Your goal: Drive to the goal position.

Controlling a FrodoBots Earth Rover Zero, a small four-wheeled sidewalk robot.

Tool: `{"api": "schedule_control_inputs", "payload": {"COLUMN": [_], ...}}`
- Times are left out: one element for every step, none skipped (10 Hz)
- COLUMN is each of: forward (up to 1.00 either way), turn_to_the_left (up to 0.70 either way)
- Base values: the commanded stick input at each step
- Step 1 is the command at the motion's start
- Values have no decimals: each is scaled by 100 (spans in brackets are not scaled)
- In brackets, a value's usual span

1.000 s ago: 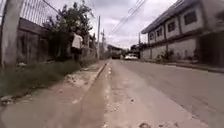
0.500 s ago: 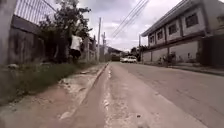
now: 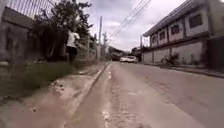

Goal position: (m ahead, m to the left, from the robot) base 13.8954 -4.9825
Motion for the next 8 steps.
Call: {"api": "schedule_control_inputs", "payload": {"forward": [70,70,70,70,70,70,70,70], "turn_to_the_left": [0,0,0,0,-1,-18,-34,-35]}}
